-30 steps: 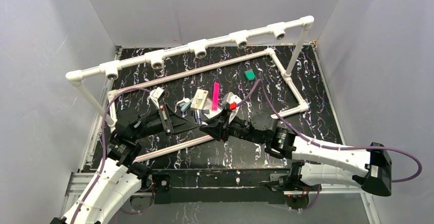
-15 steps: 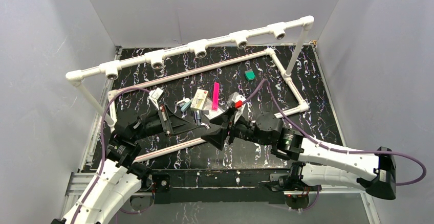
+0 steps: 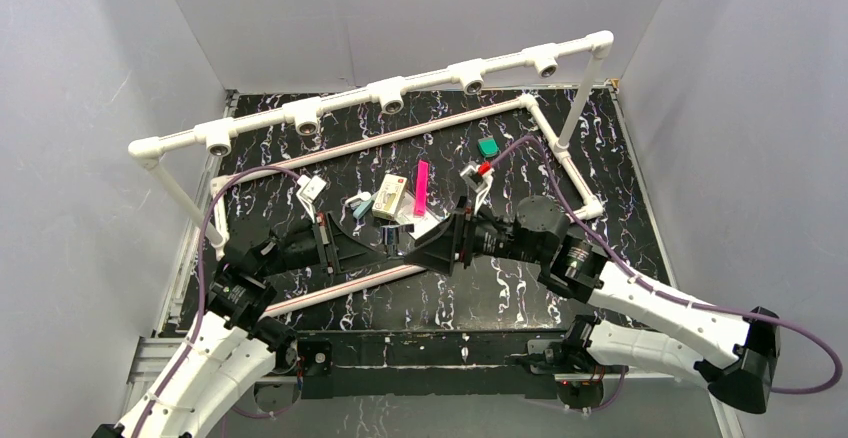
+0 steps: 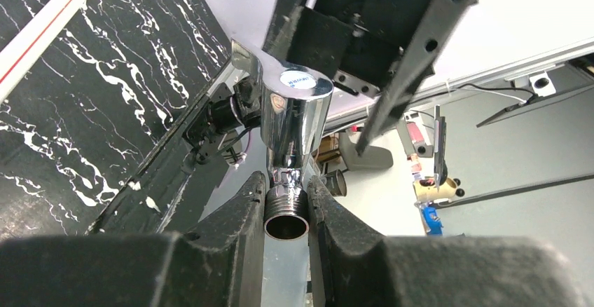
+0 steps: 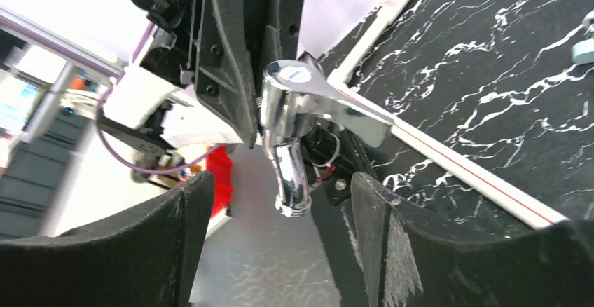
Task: Install the water faucets
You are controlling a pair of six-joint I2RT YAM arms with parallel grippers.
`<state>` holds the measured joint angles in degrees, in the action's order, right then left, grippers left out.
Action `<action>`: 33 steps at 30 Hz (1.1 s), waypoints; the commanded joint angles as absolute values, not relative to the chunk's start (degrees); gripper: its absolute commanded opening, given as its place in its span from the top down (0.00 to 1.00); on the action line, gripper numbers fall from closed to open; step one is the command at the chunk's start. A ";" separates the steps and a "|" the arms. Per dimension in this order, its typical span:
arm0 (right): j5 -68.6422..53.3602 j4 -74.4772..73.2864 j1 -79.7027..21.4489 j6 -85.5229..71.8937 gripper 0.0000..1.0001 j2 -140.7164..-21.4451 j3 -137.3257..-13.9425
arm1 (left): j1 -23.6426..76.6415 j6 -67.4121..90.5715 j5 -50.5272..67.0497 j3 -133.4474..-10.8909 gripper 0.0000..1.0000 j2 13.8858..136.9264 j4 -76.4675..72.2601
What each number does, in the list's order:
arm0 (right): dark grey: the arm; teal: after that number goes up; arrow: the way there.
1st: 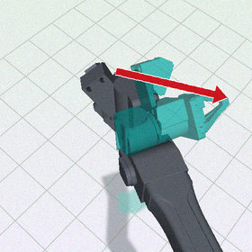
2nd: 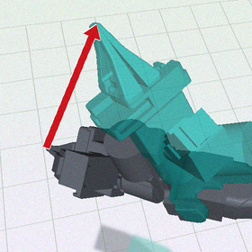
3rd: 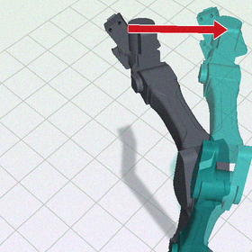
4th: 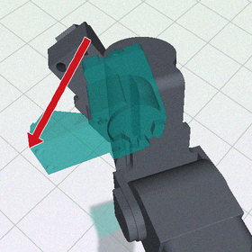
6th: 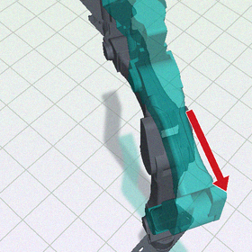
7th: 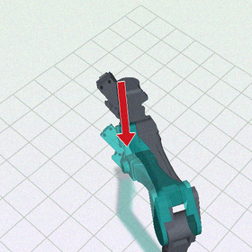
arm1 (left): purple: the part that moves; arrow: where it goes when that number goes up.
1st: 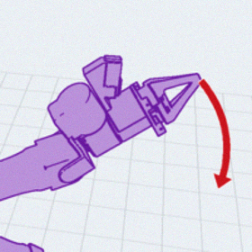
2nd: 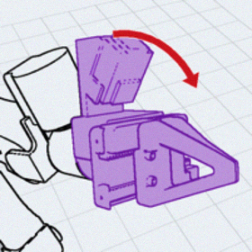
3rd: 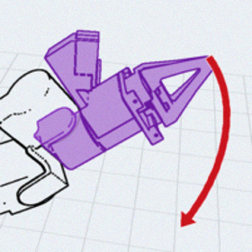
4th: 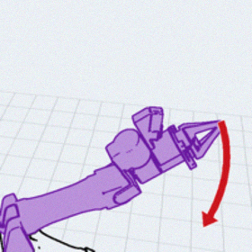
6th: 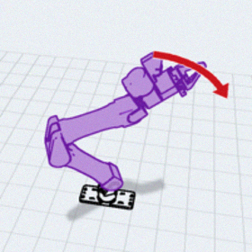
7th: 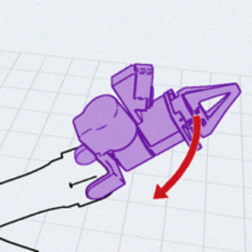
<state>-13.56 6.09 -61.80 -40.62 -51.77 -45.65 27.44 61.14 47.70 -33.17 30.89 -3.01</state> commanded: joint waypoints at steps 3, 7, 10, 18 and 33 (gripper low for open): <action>-27.48 23.46 -55.66 -56.29 0.25 -52.17 -40.08 | 28.04 58.54 49.75 -36.80 1.00 30.31 -7.51; -29.51 29.02 -55.63 -58.36 0.28 -54.25 -39.18 | 28.04 58.60 48.82 -37.08 1.00 30.15 -8.64; -30.30 33.10 -55.65 -59.42 0.28 -55.50 -38.24 | 27.99 59.25 48.60 -36.80 1.00 30.15 -10.51; -29.88 39.11 -55.72 -59.94 0.34 -57.14 -37.89 | 28.04 62.91 48.34 -34.84 1.00 30.37 -15.89; -29.14 42.58 -56.42 -57.89 0.49 -60.54 -40.34 | 28.04 61.48 47.31 -34.61 1.00 29.23 -12.21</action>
